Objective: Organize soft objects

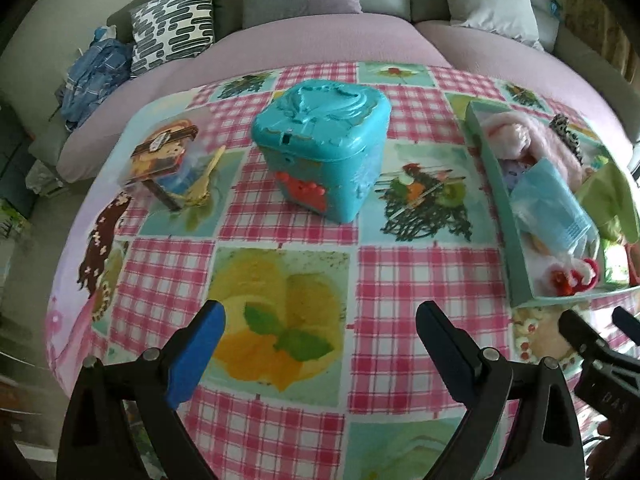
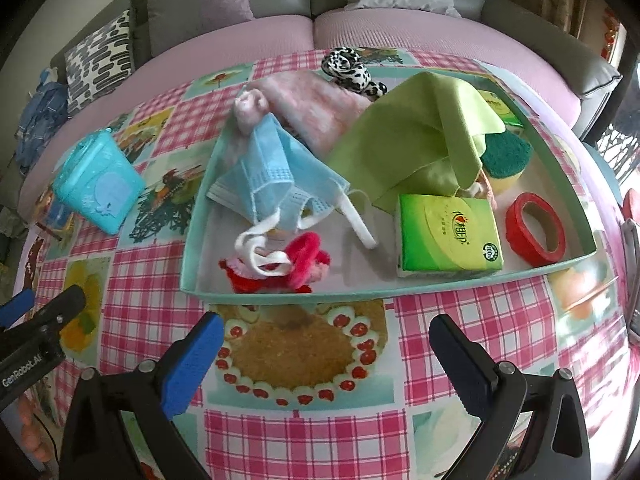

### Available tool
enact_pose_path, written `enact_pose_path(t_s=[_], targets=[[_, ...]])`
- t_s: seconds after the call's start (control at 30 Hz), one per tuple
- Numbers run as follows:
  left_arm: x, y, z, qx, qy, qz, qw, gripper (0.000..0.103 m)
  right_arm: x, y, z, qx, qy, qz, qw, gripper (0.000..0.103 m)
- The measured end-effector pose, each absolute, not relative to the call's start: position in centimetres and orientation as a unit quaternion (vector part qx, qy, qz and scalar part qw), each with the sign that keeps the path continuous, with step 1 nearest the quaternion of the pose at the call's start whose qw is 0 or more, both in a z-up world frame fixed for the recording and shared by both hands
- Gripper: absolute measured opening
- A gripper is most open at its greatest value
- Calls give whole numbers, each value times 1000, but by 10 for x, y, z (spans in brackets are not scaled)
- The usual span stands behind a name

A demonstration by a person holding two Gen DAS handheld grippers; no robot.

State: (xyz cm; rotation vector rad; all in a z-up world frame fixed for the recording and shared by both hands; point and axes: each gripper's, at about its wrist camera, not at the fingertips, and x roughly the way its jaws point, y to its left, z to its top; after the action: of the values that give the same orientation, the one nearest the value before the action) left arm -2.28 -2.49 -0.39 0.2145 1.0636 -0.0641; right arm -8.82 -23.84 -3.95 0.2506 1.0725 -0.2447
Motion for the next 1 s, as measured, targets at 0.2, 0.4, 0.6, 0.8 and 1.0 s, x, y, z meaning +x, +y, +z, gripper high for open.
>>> enact_pose_path(t_s=[0.2,0.4,0.6,0.8,1.0], targets=[[-21,-22,-11,108,517,-19,849,96,-90,-241,-39,113,504,-124,847,103],[-20,-28,-18,125,524,-24,842,96,-95,-239,-36,99,497,-121,853,103],[-18,-32,-26,134,534,-31,834,96,-95,-236,-40,90,498,-124,854,103],[-19,-38,-30,149,537,-37,829,96,-97,-235,-45,86,499,-124,854,103],[-17,-37,-35,151,545,-43,824,96,-96,-233,-51,81,506,-120,850,103]])
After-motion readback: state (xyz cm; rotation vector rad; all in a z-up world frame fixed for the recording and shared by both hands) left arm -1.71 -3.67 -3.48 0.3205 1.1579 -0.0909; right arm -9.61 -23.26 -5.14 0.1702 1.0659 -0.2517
